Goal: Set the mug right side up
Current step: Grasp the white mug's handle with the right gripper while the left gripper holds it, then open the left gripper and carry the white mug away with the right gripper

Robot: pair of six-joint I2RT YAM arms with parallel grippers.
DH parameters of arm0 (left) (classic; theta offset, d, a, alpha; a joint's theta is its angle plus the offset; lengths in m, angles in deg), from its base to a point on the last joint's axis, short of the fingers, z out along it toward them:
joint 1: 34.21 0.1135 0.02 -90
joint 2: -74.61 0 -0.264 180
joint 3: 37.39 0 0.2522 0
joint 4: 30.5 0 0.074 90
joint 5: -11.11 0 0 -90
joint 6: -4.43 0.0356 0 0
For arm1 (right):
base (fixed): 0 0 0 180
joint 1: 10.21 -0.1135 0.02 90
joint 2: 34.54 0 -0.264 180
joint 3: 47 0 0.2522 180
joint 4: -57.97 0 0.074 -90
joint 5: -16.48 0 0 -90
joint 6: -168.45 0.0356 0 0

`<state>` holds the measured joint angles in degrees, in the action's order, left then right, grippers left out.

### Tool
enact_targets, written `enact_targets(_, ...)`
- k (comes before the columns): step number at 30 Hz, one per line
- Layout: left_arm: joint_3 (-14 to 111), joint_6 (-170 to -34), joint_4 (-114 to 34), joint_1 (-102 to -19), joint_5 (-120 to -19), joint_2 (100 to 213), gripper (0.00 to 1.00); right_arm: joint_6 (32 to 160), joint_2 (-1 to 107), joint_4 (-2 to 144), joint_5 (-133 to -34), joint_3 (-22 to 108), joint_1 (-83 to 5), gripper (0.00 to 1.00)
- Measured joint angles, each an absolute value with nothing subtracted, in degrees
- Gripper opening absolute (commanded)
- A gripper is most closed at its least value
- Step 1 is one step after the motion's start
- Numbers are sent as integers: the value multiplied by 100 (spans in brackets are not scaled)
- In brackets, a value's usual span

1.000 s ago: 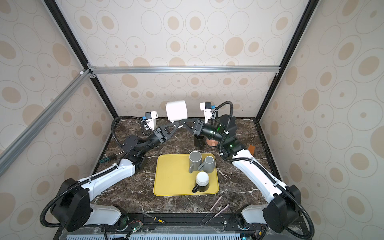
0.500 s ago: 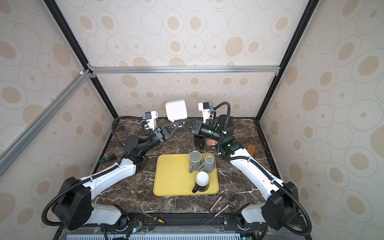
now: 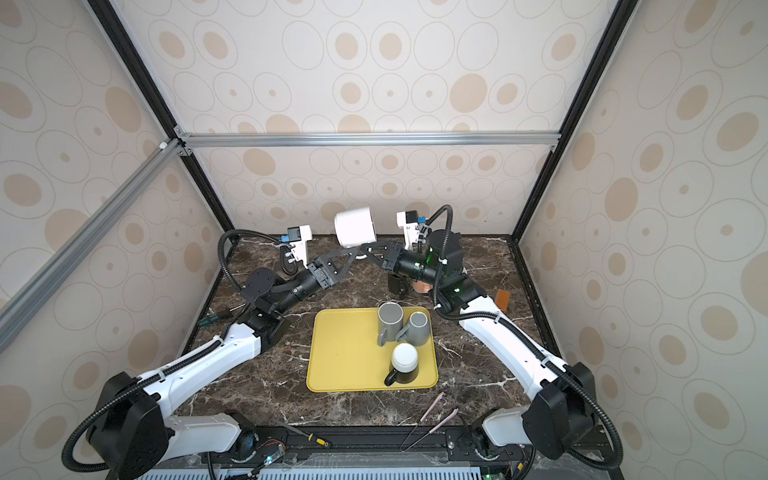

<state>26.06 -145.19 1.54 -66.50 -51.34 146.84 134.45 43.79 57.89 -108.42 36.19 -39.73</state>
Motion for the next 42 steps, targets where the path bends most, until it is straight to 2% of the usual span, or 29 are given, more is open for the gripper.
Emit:
enact_targets(5,2451,-13955,-908,-6650,-5761,14295,100,13404,4663,6064,-10726,3949,-3975,0)
enact_targets(11,2348,-13209,-2663,-6633,-7081,13560,100,12951,4864,6949,-10309,4307,-3986,0)
enact_targets(17,2270,-12545,-3551,-6596,-8148,12651,100,12016,4954,8263,-9130,4834,-4189,0)
enact_targets(27,2265,-12154,-3909,-6591,-8283,12743,98,11098,5557,9314,-7653,5129,-4497,0)
enact_targets(42,2049,-12132,-3813,-6591,-8067,12894,97,10700,6118,9588,-7113,5249,-4598,0)
